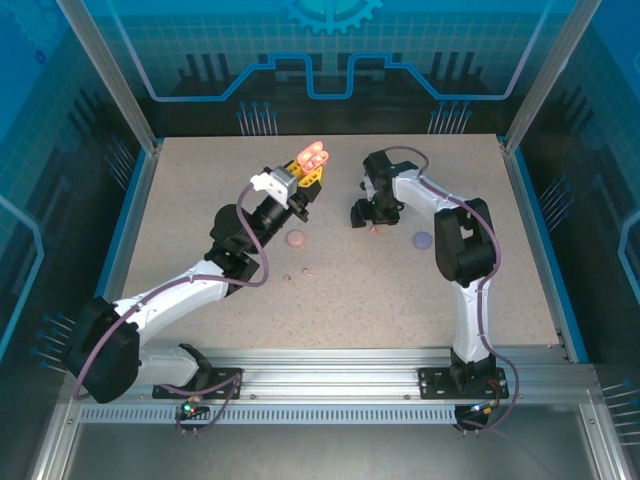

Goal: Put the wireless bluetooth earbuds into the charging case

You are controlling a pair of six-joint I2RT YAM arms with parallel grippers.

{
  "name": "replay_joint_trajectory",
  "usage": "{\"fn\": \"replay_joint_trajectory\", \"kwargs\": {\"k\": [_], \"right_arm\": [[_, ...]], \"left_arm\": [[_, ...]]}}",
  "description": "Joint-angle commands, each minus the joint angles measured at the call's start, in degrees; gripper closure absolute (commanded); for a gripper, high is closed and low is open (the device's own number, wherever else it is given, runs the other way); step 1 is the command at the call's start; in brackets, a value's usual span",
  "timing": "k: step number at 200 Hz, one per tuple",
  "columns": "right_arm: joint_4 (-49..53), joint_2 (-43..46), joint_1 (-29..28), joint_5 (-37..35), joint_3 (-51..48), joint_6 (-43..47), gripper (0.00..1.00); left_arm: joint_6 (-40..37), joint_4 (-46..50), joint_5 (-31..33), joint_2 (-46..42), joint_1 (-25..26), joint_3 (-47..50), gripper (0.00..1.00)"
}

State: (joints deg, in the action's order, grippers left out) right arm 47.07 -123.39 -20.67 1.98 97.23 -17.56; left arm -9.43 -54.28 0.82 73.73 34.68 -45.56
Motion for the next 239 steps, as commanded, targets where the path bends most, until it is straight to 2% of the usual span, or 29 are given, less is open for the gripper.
{"fn": "replay_joint_trajectory", "kwargs": {"k": [1,142,174,205,239], "right_arm": [[-1.39,-1.16,-0.49,1.67,-2.33,-1.98,0.33],[-1.71,4.24,-4.53,-0.01,-6.00,-4.28,0.34],[1.26,4.27,-4.84,-5.18,-3.40,-5.47,0.33],[5.59,2.14,-4.74,-12.19,0.11,-10.39,0.33],[6.70,-0.95,-4.89,-12.62,2.68,-16.84,0.34]], "left_arm": [[-1.00,-1.44,0.85,-1.31,0.36,0.27,1.00],[-0.93,-1.71,0.94,-1.58,0.33,0.42,1.00],[-0.68,-1.79,0.85,-1.49,0.38,0.40,1.00],[-0.68,-2.00,0.94,-1.31,0.37,0.41,1.00],[-0.54,-2.74,1.03,-0.83,0.38,0.57,1.00]]}}
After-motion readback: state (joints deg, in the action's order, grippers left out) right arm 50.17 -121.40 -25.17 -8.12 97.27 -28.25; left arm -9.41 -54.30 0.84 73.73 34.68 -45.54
